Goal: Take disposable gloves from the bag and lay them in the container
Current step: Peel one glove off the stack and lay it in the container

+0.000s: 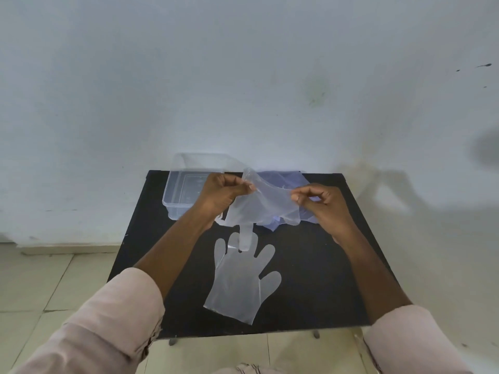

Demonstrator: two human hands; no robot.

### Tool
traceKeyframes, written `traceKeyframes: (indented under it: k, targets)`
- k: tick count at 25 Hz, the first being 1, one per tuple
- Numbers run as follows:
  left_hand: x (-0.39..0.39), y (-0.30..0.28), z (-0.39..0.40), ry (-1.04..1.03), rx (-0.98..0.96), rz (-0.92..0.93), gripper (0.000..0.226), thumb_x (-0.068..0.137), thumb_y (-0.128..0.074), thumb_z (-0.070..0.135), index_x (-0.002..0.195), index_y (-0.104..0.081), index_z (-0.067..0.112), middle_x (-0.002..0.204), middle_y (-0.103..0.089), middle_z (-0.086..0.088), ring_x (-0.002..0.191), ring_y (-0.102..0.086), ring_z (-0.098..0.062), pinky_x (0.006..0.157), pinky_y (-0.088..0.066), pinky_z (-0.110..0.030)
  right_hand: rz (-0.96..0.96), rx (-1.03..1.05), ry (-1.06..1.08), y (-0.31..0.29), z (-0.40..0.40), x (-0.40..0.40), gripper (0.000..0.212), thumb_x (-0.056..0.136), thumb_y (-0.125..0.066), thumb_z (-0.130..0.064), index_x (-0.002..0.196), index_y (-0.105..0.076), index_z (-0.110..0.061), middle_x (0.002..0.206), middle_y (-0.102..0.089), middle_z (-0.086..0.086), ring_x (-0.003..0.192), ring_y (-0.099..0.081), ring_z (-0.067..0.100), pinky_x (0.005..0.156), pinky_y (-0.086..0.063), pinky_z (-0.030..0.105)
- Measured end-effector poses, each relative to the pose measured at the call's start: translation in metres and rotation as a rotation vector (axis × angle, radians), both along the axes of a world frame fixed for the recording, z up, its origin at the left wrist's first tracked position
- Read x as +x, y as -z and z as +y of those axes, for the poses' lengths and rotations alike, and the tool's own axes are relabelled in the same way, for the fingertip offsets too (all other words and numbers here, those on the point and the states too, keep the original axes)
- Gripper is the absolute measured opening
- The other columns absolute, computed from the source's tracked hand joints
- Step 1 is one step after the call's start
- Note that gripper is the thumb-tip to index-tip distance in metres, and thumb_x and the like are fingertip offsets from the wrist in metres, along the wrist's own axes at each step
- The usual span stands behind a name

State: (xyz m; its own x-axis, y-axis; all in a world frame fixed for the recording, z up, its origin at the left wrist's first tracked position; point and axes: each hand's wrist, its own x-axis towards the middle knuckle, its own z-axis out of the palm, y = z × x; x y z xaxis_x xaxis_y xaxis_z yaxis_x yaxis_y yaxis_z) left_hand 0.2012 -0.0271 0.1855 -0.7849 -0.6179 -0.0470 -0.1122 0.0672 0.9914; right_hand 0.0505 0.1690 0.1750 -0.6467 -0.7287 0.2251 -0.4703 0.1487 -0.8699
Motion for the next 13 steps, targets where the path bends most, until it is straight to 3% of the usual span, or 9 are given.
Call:
traceKeyframes:
  k: [3, 5, 7, 10, 13]
  targets:
    - [0.002, 0.006, -0.003, -0.012, -0.061, -0.06, 0.007, 0.074, -0.081, 0.024, 0.069, -0.076, 0.026, 0.063, -0.073, 0.018, 0.063, -0.063, 0.011, 0.059, -0.047, -0.009, 0.051, -0.042, 0.016, -0.002, -0.001, -0.007, 0.01, 0.088, -0.066, -0.023, 0.085, -0.074, -0.028, 0.079, -0.072, -0.026, 0.08, -0.067, 0.002, 0.076, -0.048, 0.019]
    - [0.004, 0.008, -0.004, -0.012, -0.095, -0.108, 0.013, 0.075, -0.08, 0.027, 0.064, -0.075, 0.028, 0.064, -0.073, 0.016, 0.066, -0.065, 0.006, 0.065, -0.055, -0.019, 0.05, -0.036, 0.02, -0.001, -0.002, -0.011, 0.01, 0.088, -0.066, -0.024, 0.084, -0.074, -0.028, 0.075, -0.071, -0.026, 0.075, -0.068, 0.003, 0.074, -0.05, 0.022]
    - [0.005, 0.01, -0.004, 0.016, -0.114, -0.121, 0.015, 0.076, -0.08, 0.028, 0.063, -0.074, 0.029, 0.069, -0.075, 0.012, 0.068, -0.067, -0.002, 0.059, -0.058, -0.025, 0.033, -0.028, 0.014, 0.0, -0.003, -0.013, 0.01, 0.088, -0.066, -0.024, 0.084, -0.074, -0.028, 0.074, -0.071, -0.025, 0.073, -0.068, 0.003, 0.072, -0.053, 0.024]
    - [0.005, 0.009, 0.0, 0.063, -0.071, -0.082, 0.009, 0.075, -0.081, 0.025, 0.082, -0.077, 0.029, 0.088, -0.077, 0.003, 0.08, -0.073, -0.009, 0.055, -0.057, -0.025, 0.029, -0.025, -0.002, 0.001, -0.004, -0.017, 0.011, 0.089, -0.066, -0.021, 0.084, -0.074, -0.027, 0.072, -0.071, -0.023, 0.071, -0.067, 0.003, 0.072, -0.056, 0.028]
    - [0.0, 0.009, 0.005, 0.044, 0.005, -0.047, 0.019, 0.078, -0.078, 0.026, 0.098, -0.077, 0.023, 0.091, -0.078, 0.005, 0.089, -0.072, -0.008, 0.058, -0.06, -0.03, 0.016, -0.024, -0.014, 0.0, -0.003, -0.021, 0.009, 0.088, -0.067, -0.019, 0.084, -0.075, -0.021, 0.07, -0.07, -0.022, 0.067, -0.065, 0.0, 0.066, -0.053, 0.021]
